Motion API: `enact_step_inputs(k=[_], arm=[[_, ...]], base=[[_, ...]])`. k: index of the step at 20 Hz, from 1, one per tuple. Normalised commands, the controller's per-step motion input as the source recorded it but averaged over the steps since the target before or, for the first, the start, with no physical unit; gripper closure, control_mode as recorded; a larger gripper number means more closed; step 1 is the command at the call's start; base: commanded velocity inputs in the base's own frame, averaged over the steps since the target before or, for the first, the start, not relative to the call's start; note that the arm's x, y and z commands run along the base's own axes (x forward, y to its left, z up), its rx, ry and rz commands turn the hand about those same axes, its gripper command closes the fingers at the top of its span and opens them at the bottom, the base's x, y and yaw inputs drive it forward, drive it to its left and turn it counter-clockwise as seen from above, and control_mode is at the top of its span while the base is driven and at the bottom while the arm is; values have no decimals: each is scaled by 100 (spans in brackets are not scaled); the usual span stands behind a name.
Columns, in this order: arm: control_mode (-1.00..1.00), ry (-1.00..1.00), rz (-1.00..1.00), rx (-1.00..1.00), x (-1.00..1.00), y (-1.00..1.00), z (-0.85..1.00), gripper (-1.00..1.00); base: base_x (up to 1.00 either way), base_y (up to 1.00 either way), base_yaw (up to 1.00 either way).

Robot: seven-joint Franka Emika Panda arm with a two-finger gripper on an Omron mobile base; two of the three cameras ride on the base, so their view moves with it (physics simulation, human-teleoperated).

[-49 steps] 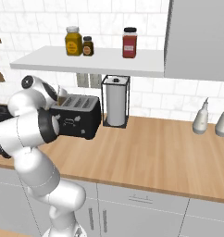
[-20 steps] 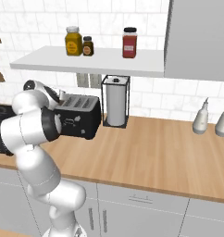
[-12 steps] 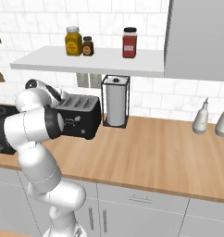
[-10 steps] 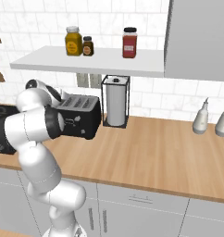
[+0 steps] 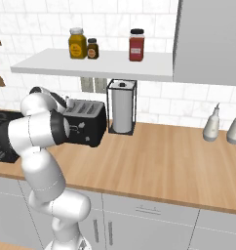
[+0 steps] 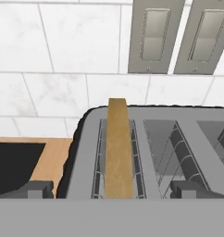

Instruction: Start the toaster. Once the lever pops up, take the bread to the plate on the dining counter.

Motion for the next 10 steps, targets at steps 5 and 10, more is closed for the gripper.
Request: enact_step_inputs(k=[5,10], arm=[[-100,0,1,0,0,-13,0,100],[-100,0,0,0,0,-4,0,100]], base=[[0,0,0],[0,0,0]])
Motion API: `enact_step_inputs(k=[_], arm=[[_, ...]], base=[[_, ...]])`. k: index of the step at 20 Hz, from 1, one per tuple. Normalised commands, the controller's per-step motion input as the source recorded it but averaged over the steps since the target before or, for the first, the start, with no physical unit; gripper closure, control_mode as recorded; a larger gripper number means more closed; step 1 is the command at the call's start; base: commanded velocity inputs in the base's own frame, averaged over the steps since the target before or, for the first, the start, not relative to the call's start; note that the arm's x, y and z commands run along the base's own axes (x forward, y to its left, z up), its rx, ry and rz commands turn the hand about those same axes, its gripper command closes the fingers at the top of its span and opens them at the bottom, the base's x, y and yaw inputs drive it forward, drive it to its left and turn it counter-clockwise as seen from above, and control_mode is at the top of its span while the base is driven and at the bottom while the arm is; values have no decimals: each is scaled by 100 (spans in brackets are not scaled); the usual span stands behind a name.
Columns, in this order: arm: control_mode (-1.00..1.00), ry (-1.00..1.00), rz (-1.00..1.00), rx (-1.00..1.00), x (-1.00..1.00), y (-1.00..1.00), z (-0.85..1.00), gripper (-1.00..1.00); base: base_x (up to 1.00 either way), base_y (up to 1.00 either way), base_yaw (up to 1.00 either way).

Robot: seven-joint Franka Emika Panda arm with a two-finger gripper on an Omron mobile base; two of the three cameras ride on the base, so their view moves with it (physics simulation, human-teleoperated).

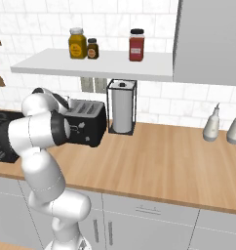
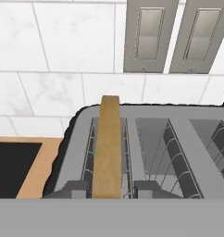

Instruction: Start the toaster. Once the lever pops up, take the bread to the plate on the dining counter.

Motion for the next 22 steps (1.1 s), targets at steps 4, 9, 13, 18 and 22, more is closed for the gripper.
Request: enact_step_inputs(k=[4,9,13,18,22], arm=[[-100,0,0,0,0,0,0,100],[-100,0,0,0,0,0,16,100],[-100,0,0,0,-2,0,34,100],[-100,0,0,0,-13,0,27,100],[-100,0,0,0,-20,1,37,100]], base=[[0,0,0],[0,0,0],[0,0,0],[0,0,0],[0,0,0]])
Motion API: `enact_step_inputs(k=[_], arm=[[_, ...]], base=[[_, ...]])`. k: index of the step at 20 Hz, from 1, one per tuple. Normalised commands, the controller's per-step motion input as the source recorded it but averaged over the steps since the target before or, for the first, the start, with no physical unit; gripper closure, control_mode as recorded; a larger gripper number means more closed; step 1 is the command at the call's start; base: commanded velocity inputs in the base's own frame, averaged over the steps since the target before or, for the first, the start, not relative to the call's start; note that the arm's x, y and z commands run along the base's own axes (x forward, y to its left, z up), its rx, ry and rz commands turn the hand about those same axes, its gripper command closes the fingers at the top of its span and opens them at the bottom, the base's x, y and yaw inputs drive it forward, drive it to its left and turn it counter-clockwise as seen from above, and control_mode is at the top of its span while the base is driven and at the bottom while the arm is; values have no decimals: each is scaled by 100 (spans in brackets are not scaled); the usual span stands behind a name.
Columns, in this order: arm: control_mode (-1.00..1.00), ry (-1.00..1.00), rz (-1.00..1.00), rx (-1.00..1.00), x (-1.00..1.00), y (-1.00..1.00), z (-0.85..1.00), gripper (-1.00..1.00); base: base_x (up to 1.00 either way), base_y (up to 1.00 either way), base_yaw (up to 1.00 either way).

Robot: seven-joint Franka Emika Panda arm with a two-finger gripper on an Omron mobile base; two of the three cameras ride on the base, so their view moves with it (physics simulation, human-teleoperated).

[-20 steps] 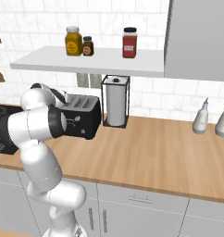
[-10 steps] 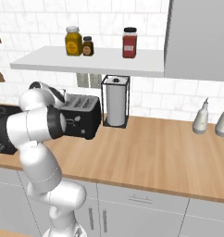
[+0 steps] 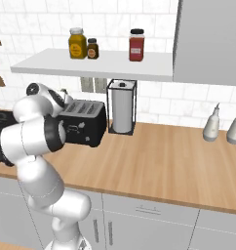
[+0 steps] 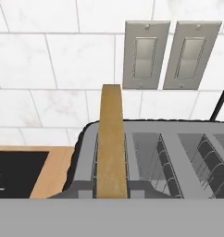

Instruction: Start the toaster. Once the lever pops up, take the bread to the plate on the dining counter.

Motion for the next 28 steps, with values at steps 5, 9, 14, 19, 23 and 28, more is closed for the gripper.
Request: enact_step_inputs(k=[5,9,14,19,23,28], arm=[[-100,0,0,-1,-24,5,56,100],[-100,0,0,-1,-39,3,45,100],[-100,-4,0,-3,-67,0,20,100],[-100,-3,0,-8,-80,0,46,100],[-100,0,0,-9,-80,0,53,100],[-100,1,-1,-3,-97,0,44,100]], base=[[0,0,0],[0,0,0],[0,0,0],[0,0,0],[0,0,0],[0,0,0]])
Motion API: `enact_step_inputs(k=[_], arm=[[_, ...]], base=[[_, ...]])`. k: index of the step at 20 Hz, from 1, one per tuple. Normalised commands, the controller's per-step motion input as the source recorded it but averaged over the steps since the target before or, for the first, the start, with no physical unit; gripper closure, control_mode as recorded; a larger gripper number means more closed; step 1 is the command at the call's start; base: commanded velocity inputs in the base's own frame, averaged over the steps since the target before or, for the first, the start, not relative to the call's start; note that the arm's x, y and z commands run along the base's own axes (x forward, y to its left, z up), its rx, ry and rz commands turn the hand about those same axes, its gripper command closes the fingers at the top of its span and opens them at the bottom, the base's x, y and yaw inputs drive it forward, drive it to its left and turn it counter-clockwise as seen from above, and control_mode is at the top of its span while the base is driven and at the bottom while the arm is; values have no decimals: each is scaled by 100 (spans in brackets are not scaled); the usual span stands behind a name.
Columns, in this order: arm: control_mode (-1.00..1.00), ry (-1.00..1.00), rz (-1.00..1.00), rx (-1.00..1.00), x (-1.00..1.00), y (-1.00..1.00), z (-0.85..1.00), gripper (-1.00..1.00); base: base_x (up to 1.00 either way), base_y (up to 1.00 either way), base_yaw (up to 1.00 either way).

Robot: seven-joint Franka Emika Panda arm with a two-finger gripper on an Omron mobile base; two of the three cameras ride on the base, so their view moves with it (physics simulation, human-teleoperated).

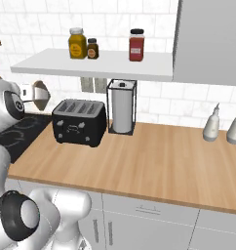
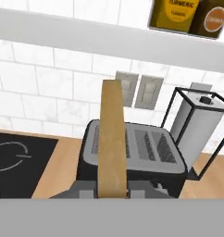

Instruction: Start the toaster. Once the lever pops up, take the bread to the plate on the dining counter.

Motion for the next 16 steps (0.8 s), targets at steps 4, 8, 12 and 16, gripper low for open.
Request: enact_step_inputs(k=[4,8,12,16], arm=[[-100,0,0,0,-100,-1,12,100],[-100,0,0,0,-97,-1,9,100],[-100,0,-2,0,-76,-9,11,100],[-100,0,-2,0,-52,-24,33,100]], base=[[0,0,0],[0,0,0],[0,0,0],[0,0,0]])
